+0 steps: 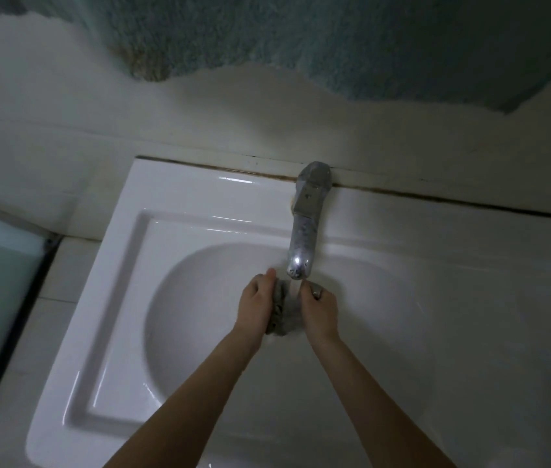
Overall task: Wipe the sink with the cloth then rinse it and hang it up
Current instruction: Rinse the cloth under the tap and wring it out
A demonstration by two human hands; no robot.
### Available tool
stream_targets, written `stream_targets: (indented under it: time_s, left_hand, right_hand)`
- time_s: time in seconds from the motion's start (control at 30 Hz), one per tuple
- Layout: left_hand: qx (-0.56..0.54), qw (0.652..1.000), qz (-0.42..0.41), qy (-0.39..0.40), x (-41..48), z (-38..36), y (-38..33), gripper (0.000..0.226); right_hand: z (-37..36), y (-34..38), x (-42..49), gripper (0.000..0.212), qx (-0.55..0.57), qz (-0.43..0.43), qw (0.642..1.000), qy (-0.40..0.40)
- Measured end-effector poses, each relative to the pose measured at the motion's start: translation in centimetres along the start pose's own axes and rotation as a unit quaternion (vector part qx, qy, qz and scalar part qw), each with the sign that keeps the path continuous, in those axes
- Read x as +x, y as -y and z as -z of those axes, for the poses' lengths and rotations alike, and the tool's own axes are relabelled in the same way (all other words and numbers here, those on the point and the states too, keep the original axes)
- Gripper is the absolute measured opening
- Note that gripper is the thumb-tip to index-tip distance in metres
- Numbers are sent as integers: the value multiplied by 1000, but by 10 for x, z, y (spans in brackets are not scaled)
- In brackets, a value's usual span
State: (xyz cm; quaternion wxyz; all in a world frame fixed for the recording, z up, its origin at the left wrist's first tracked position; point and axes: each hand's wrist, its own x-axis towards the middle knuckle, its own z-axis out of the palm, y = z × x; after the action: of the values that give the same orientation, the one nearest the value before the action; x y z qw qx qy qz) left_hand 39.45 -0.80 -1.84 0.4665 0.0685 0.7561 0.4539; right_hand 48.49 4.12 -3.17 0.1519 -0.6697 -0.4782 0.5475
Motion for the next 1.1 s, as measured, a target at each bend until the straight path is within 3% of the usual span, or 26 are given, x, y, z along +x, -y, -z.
stream_targets:
  time_s: [0.1,0.2,0.27,0.37,0.47,0.57,0.7,0.83,0.9,1.1]
  left_hand:
    - [3,999,15,42,-4,-17,0,34]
    - [8,995,33,92,-13,-18,4,51]
    - [-5,993,54,104,-18,-6,8,55]
    - [-84,988,79,106,-21,21,7,41]
    - [-56,994,20,87,-26,47,-4,27]
    - [68,988,-126,59,-36,58,-29,28]
    - [201,926,-319,-2,-53,49,-73,36]
    - [318,808,-495,-14,-49,30,-103,53]
    - [373,763,-528,-9,-43,23,-105,53]
    - [465,703,-535,-59,-39,26,-93,53]
  right_hand:
    - [23,-6,4,34,38,-36,999,3]
    - [31,-6,6,41,110,-106,981,116]
    - [24,-5,3,32,107,-116,973,168]
    - [6,0,-7,40,122,-118,965,198]
    - [-3,9,-14,24,162,-133,961,179]
    - [1,15,-11,23,209,-151,955,148]
    - [19,21,-9,30,254,-164,945,124]
    - [29,25,-14,16,242,-143,951,132]
    - [32,25,-18,15,238,-144,953,123]
    - [40,24,-27,23,260,-166,945,104]
